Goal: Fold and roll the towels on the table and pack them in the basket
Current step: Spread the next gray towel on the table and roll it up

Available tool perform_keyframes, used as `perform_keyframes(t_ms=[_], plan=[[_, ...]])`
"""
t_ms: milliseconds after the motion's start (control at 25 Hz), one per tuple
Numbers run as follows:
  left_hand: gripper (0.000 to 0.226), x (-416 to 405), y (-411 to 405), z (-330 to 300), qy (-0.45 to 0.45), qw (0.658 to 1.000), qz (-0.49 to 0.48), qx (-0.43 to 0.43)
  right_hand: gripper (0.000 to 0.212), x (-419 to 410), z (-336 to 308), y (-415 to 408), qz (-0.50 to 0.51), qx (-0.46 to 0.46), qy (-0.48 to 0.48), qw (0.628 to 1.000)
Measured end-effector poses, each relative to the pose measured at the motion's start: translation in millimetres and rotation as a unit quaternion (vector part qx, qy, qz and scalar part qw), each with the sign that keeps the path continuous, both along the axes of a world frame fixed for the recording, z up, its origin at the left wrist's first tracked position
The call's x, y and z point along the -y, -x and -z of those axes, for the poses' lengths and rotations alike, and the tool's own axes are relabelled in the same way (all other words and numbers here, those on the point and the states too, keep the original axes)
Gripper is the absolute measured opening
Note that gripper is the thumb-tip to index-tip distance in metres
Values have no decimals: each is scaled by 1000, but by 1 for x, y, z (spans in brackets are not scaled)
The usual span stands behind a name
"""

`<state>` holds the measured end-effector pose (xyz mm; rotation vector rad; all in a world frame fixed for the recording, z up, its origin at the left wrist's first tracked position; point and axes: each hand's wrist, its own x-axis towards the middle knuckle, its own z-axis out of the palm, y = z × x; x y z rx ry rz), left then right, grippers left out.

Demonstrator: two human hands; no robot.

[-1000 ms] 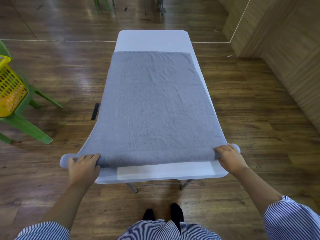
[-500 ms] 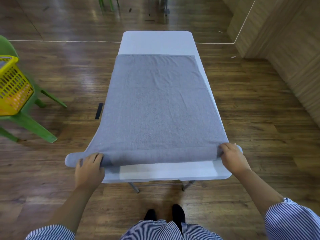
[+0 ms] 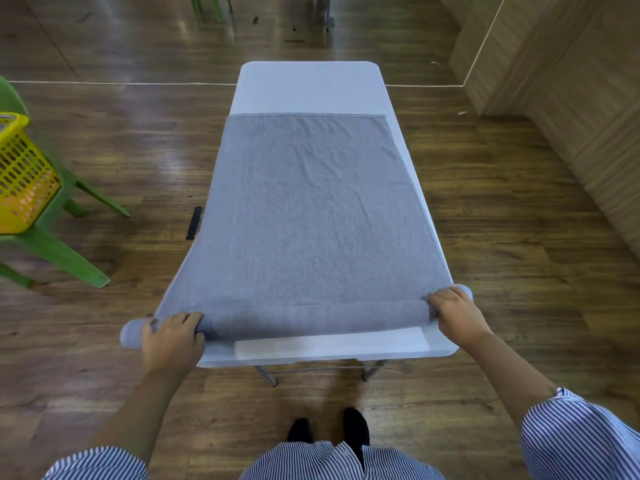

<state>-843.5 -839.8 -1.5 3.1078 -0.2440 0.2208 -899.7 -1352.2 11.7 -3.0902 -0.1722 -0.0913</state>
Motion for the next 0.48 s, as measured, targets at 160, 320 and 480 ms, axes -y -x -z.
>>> perform_keyframes(t_ms=[160,320,480], plan=[[29,9,3,0,49,999,-15,13,43,-9,-2,1,107,3,-73,992],[29,6,7,-2,56,998,-7,-9,37,-6,2,4,120,-17,-86,989],[43,2,3,2,61,995,-3,-76,49,-4,3,1,119,-90,-73,986]])
